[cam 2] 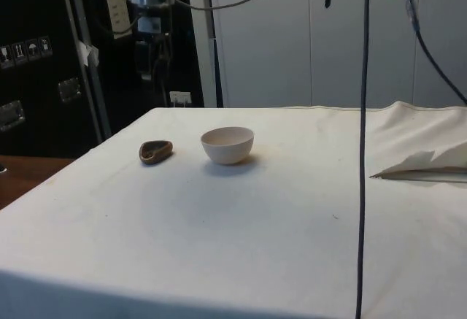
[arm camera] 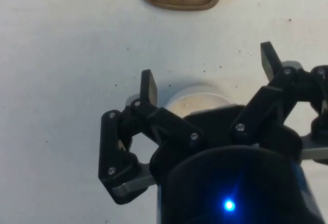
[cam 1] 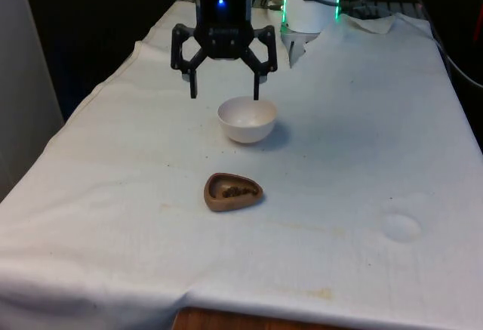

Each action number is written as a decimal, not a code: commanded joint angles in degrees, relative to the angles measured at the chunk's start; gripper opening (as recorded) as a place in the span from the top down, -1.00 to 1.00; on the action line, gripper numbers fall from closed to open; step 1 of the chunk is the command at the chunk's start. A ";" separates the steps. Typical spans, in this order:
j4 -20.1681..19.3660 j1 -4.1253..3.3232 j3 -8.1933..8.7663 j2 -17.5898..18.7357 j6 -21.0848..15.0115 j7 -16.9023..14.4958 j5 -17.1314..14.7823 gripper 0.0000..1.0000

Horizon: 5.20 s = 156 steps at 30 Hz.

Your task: Pour the coffee beans from the cup into the bowl.

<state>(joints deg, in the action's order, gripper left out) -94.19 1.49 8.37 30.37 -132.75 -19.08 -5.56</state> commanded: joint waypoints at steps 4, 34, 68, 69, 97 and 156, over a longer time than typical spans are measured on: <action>0.80 0.69 0.06 1.15 0.17 -0.80 -1.03 -1.00; 5.27 0.97 1.26 11.29 -6.93 -1.72 -4.64 -1.00; 8.14 2.01 1.03 14.67 -6.76 -3.21 -6.47 -1.00; 8.42 2.01 1.09 14.90 -6.70 -3.44 -6.76 -1.00; 15.01 2.52 1.60 19.48 -1.83 -5.61 -9.22 -1.00; 17.36 3.15 2.58 23.32 -0.97 -11.12 -15.64 -1.00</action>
<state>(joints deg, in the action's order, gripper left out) -77.06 4.41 11.17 53.57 -134.01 -29.91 -21.03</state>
